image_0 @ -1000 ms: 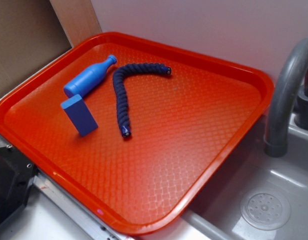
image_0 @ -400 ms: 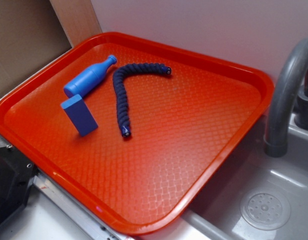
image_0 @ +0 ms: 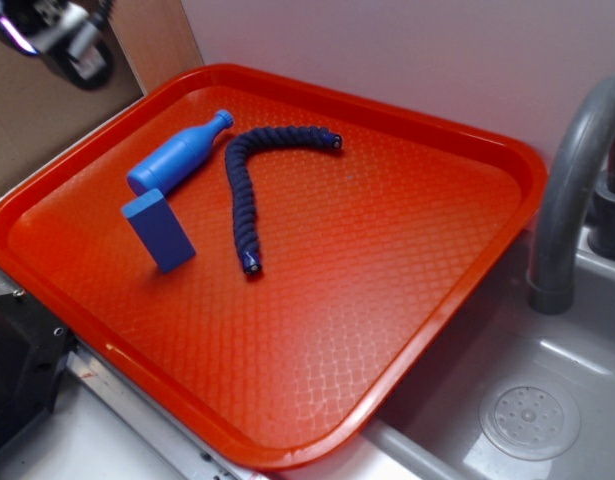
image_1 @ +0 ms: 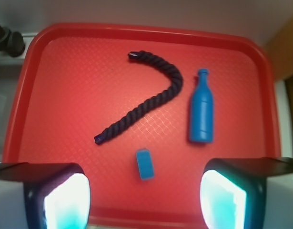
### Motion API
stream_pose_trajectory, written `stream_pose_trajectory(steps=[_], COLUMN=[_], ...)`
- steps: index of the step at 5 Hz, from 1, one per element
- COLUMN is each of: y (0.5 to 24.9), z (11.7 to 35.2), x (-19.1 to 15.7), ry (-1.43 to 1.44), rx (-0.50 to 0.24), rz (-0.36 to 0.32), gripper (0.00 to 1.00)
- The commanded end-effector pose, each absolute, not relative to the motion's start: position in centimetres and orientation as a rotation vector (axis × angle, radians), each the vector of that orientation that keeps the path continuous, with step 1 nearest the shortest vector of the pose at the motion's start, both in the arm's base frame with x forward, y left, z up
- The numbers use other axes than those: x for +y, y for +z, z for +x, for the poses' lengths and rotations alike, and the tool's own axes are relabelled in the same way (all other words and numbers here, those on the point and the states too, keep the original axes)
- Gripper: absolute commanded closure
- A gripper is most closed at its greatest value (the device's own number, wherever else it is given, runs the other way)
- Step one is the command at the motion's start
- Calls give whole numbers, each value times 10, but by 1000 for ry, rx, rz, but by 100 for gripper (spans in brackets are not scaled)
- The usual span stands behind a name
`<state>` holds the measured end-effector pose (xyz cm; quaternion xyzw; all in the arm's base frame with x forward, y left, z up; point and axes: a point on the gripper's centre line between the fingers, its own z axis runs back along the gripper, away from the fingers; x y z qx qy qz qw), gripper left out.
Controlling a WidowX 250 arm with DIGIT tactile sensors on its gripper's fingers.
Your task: Grab the blue block.
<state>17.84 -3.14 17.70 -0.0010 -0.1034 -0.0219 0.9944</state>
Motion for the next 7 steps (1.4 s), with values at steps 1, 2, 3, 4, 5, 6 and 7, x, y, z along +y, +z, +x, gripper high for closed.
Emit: stream_pose_trajectory(steps=[1,2,3,4,5,6,7], y=[123,95,69,50,41,38,39], z=[184,189,190,192,189,187,186], x=[-19,-10,-9,-17,-27,-29,-30], ry=[-81,-81,-102,-144,-181,-180,-191], rx=[-102,-25,45,81,102,111,100], rz=[32,55,62,60,64,75,85], gripper=[0,0,0,0,0,0,100])
